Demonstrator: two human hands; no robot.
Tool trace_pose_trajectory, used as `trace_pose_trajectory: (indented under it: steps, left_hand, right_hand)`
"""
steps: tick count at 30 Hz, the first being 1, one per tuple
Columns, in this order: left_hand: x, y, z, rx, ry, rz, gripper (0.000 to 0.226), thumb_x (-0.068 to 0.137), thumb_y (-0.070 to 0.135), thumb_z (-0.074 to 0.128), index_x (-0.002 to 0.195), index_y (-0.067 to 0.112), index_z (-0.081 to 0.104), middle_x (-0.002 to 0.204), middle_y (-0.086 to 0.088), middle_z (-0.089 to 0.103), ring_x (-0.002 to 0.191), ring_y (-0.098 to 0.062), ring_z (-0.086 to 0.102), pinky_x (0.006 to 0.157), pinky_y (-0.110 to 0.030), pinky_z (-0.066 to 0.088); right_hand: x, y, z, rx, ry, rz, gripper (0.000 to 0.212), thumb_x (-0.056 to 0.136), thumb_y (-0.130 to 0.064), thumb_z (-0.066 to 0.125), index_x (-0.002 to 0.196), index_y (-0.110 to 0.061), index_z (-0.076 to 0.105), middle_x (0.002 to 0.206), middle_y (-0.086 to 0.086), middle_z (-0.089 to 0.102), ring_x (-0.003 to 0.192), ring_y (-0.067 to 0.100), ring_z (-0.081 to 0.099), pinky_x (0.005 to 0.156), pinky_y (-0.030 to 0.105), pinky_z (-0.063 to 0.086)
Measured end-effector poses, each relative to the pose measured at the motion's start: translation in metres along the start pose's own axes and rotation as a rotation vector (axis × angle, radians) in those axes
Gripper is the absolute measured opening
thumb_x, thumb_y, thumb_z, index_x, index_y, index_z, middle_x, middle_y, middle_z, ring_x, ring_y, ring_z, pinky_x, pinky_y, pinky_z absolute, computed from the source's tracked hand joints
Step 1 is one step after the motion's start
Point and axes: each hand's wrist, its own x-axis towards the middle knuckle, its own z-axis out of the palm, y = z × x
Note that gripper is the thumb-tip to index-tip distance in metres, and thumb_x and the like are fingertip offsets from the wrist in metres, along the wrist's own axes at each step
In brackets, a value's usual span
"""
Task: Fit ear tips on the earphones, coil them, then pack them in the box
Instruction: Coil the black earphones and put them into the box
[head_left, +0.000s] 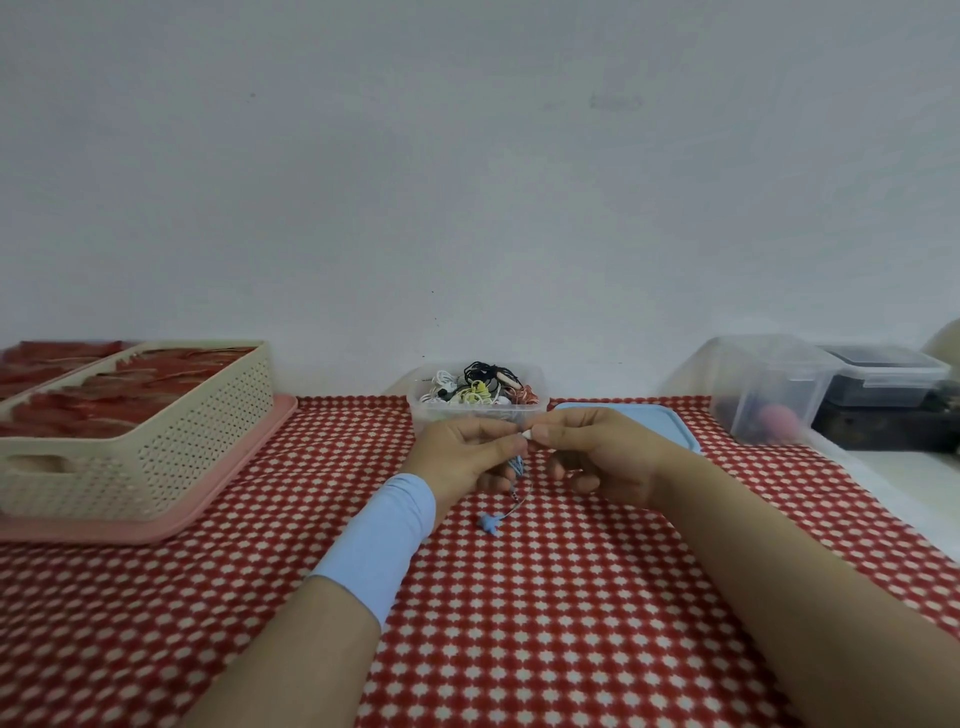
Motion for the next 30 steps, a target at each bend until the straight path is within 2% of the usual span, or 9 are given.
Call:
trace_pose_trajectory:
  steps: [4,7,13,18,25,30]
  left_hand:
    - [-0.0023,0.0003,0.0001,-0.076,-0.047,-0.009,0.014,0.086,0.007,0.07,0.098,0.012,0.075,0.081,-0.005,0.074,0.07,-0.014,0.068,0.062,-0.023,0.057]
    - [-0.0029,0.0006,-0.0001,-0.066,-0.059,0.001,0.014,0.088,0.006,0.068,0.096,0.016,0.074,0.081,-0.005,0.073,0.068,-0.014,0.067,0.062,-0.025,0.058]
    - [-0.0038,0.0003,-0.0012,-0.028,-0.071,-0.009,0.014,0.089,0.007,0.067,0.098,0.015,0.074,0.084,-0.007,0.072,0.067,-0.014,0.066,0.062,-0.026,0.058]
    - [-0.0015,0.0004,-0.0036,0.094,-0.075,0.006,0.021,0.088,0.007,0.069,0.109,0.005,0.072,0.082,-0.007,0.072,0.066,-0.012,0.066,0.063,-0.026,0.058]
    - [-0.0029,0.0029,-0.0046,0.192,-0.095,0.036,0.013,0.088,0.008,0.069,0.098,0.015,0.074,0.077,-0.01,0.071,0.064,-0.016,0.067,0.068,-0.028,0.061]
    - [-0.0039,0.0031,-0.0025,0.211,-0.075,0.05,0.014,0.089,0.008,0.069,0.101,0.013,0.074,0.07,-0.008,0.07,0.062,-0.016,0.068,0.073,-0.032,0.062]
  right_hand:
    - [0.0016,0.0004,-0.0002,0.004,0.024,-0.004,0.021,0.097,-0.009,0.061,0.114,-0.002,0.071,0.077,0.0,0.072,0.055,0.011,0.055,0.038,0.017,0.028]
    - [0.001,-0.0001,-0.0007,-0.001,0.027,-0.002,0.026,0.096,-0.008,0.062,0.12,-0.001,0.07,0.077,0.001,0.071,0.056,0.011,0.056,0.037,0.016,0.029]
    - [-0.0015,-0.0019,-0.0014,-0.01,0.016,0.032,0.022,0.094,-0.006,0.064,0.115,-0.002,0.072,0.075,0.001,0.071,0.057,0.012,0.057,0.037,0.016,0.03]
    - [-0.0009,-0.0023,-0.0025,-0.027,0.011,0.086,0.015,0.093,-0.006,0.065,0.105,-0.006,0.074,0.075,0.002,0.07,0.055,0.011,0.058,0.035,0.016,0.031]
    - [-0.0014,-0.0039,-0.0039,-0.053,0.014,0.136,0.013,0.093,-0.006,0.065,0.1,-0.009,0.076,0.076,0.002,0.072,0.057,0.011,0.06,0.036,0.017,0.032]
    - [-0.0032,-0.0033,-0.0019,-0.071,0.023,0.102,0.012,0.094,-0.007,0.065,0.097,-0.01,0.076,0.075,0.003,0.073,0.056,0.011,0.063,0.036,0.017,0.032]
